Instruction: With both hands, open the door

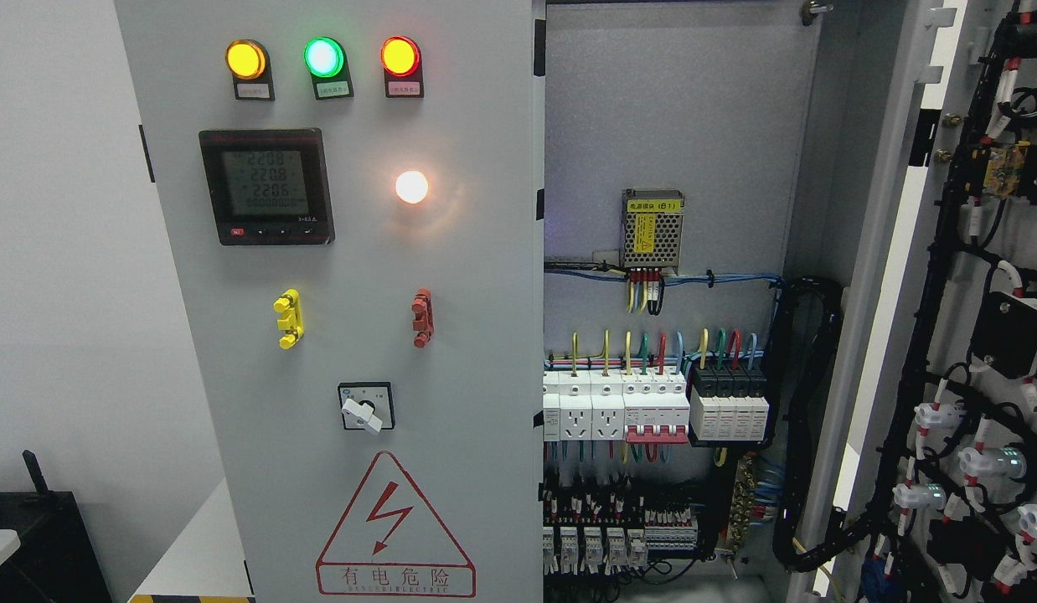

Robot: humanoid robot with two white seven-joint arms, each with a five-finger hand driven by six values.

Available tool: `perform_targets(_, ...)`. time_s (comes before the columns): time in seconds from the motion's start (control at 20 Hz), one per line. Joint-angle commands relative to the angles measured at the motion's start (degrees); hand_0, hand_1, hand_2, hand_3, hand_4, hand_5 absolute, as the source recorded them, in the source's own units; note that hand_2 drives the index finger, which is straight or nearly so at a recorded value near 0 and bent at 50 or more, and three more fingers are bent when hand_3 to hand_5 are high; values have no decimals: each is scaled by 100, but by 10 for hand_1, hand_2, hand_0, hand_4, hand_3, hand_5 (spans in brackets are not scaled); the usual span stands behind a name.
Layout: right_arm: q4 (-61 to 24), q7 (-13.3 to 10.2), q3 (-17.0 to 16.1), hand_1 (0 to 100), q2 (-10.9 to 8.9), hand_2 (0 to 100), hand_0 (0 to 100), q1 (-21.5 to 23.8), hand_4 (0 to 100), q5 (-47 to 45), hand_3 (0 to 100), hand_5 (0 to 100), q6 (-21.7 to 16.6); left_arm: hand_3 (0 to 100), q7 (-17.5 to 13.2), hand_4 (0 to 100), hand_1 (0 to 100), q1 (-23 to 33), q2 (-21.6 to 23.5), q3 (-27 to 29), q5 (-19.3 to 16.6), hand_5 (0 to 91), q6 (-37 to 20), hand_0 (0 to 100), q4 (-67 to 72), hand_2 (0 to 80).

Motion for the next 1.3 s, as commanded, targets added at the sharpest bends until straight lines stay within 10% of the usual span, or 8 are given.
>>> perform_targets(0.0,-1,-4,-1,0,0,0,0,0,0,0,0,0,-10,0,10,42,0,31,-953,662,-154,0,28,0,1472,0)
perform_targets(0.5,-19,-4,-10,0,-44,0,0,0,0,0,0,0,-11,0,98,42,0,4,-1121,1962,-1322,0,28,0,1859,0)
perform_targets(0.75,-98,-4,-10,0,-53,0,0,27,0,0,0,0,-11,0,651,42,0,30,-1121,2919,-1937,0,28,0,2070,0)
perform_targets(1.25,-176,-4,-10,0,-70,0,0,141,0,0,0,0,-11,0,1276,42,0,48,-1138,4028,-1999,0,36,0,2342,0)
